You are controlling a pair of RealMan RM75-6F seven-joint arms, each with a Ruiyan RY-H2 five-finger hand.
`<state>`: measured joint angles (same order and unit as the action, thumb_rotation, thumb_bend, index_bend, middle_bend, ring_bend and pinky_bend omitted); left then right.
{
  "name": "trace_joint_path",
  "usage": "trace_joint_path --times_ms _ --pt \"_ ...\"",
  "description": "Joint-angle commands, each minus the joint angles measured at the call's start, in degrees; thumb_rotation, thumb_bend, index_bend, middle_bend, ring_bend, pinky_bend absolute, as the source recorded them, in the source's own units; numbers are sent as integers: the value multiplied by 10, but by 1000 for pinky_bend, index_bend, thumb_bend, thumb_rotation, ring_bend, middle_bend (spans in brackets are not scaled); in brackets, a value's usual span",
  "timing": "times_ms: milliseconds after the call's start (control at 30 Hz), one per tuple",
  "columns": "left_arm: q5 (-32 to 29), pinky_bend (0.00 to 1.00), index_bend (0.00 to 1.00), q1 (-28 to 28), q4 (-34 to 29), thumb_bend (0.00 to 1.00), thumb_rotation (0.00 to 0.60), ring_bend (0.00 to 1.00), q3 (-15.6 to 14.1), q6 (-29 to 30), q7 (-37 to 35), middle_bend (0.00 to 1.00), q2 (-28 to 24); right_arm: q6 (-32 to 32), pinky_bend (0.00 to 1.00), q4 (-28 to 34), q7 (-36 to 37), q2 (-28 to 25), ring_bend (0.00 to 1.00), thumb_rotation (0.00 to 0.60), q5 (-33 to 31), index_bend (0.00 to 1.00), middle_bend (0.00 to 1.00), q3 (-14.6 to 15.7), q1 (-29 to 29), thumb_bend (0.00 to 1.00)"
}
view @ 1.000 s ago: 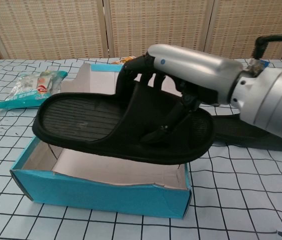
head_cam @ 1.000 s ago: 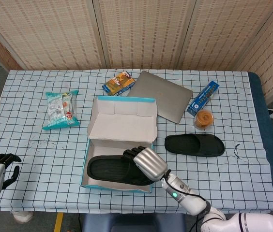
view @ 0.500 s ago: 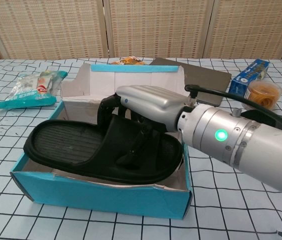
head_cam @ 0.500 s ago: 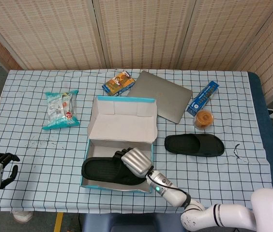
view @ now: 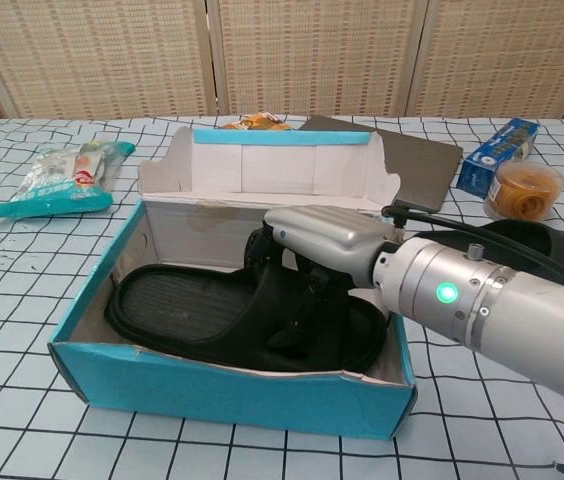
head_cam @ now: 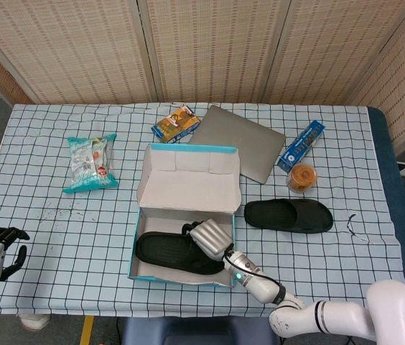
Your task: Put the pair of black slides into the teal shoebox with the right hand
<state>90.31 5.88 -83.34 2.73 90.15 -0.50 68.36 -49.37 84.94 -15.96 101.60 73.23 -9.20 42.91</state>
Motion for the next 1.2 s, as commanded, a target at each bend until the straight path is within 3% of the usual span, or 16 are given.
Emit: trace_joint_path --times_ms 33,167,233,467,667,967,1100,1200 --pt "1 523 461 1 0 493 600 387 -1 -1 1 440 0 10 332 4 25 -10 286 600 0 427 439 1 3 0" --pt "0 523 461 1 1 493 600 387 -1 -3 3 441 1 22 142 19 79 -24 85 600 7 272 263 -1 3 0" --pt "-1 523 461 1 1 493 600 387 -1 -3 3 441 1 33 97 28 103 -36 23 600 7 210 196 -1 5 0" --pt "1 523 461 0 1 493 600 387 -2 -2 4 440 1 43 61 47 138 -59 0 600 11 14 52 1 8 0" --pt "0 523 461 0 1 493 600 387 -2 -3 5 441 1 46 2 69 170 -77 0 600 14 0 8 0 9 0" --pt "0 523 461 1 1 493 600 387 -2 -3 5 441 1 43 0 152 255 -147 0 600 36 0 0 -5 -1 0" --pt "-1 522 461 1 0 493 600 387 -1 -3 4 441 1 16 0 194 239 -201 0 600 47 0 0 0 -18 0" --pt "-1 523 461 0 0 493 600 387 -1 -2 4 441 1 -27 0 207 175 -243 0 600 64 0 0 17 -42 0"
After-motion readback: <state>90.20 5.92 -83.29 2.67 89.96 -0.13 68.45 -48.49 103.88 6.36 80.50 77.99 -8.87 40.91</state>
